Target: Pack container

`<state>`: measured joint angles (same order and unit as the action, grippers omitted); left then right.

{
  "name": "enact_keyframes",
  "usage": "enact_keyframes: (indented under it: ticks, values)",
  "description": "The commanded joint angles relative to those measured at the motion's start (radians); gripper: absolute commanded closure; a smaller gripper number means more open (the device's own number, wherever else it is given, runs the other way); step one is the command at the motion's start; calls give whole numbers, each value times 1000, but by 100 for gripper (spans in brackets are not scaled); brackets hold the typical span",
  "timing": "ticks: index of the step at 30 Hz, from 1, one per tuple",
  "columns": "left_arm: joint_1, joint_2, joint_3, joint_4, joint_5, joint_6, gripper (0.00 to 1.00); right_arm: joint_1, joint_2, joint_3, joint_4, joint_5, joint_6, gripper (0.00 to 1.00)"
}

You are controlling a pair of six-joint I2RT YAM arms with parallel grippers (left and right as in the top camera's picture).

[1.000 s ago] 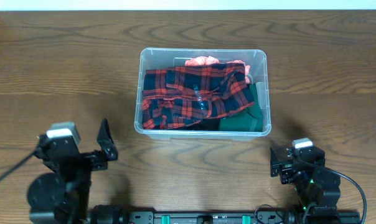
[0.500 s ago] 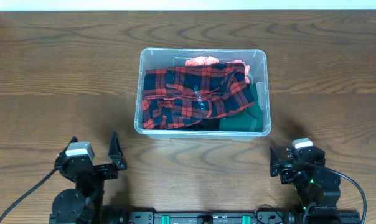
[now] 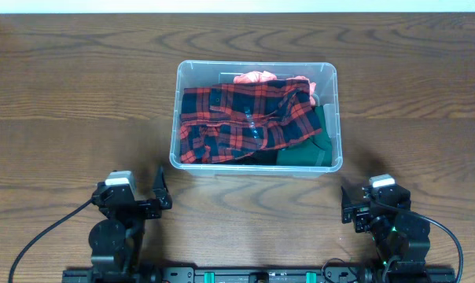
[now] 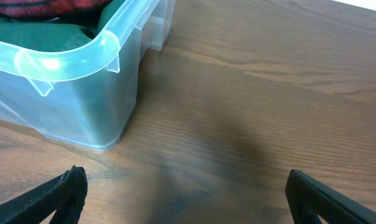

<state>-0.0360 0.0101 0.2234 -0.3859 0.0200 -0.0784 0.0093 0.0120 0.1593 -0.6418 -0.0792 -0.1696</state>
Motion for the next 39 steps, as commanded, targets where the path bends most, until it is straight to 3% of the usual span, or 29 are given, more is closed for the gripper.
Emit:
enact_keyframes:
  ticks: [1, 39]
  values:
    - [-10, -8, -38, 30, 4, -10, 2, -10, -6, -4, -1, -6, -8, 1]
    - [-10, -7, -123, 59, 3, -9, 2, -10, -6, -4, -1, -6, -8, 1]
